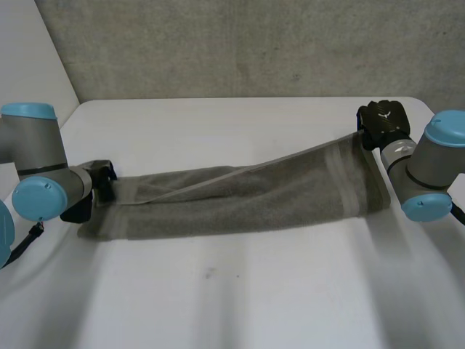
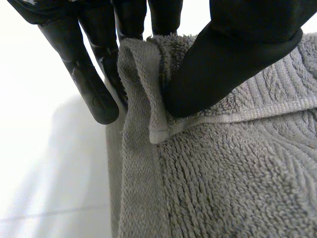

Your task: Fold the towel.

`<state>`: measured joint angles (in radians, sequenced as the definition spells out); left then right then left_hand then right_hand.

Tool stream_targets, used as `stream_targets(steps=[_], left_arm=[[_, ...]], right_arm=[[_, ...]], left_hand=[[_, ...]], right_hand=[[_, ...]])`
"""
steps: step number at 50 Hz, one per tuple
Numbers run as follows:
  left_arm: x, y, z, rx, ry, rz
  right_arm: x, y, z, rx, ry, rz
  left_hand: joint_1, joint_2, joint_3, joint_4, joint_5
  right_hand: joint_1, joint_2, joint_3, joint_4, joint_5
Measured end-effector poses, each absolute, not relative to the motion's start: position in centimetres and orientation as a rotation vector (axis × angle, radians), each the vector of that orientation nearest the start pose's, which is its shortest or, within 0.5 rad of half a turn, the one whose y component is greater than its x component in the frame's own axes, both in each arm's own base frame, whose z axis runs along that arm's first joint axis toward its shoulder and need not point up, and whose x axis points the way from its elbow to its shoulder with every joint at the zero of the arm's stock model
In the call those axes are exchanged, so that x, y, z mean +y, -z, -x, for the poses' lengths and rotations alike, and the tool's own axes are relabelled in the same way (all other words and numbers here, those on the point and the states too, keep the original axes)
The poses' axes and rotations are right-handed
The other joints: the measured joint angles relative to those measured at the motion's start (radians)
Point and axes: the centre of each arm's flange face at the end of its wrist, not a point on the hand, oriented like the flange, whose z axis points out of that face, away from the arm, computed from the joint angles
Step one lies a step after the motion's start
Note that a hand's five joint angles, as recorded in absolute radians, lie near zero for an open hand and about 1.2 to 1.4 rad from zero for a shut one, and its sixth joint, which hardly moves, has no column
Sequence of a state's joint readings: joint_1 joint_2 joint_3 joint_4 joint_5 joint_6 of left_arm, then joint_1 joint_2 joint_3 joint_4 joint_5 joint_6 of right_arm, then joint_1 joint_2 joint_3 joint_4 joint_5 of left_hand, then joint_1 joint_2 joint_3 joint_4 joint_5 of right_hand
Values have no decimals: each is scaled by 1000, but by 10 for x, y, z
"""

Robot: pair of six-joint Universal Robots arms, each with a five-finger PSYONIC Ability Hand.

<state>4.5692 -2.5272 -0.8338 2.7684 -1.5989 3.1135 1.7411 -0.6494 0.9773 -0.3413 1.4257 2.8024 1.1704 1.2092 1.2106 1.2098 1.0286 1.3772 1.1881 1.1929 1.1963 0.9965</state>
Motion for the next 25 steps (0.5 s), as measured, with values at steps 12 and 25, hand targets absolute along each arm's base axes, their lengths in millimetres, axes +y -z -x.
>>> stream_targets(steps=[12,25], left_arm=[[-423,-137,189,2789,1589,-25],[-417,-136,193,2810,1567,-29]], right_arm=[[-463,-144,-224,2081,2305,689],[-466,-143,-229,2075,2301,698]], left_hand=[[0,0,0,0,0],[-784,-821,-811,-814,-797]], right_hand=[[0,0,0,0,0],[-285,-255,-257,-258,-240]])
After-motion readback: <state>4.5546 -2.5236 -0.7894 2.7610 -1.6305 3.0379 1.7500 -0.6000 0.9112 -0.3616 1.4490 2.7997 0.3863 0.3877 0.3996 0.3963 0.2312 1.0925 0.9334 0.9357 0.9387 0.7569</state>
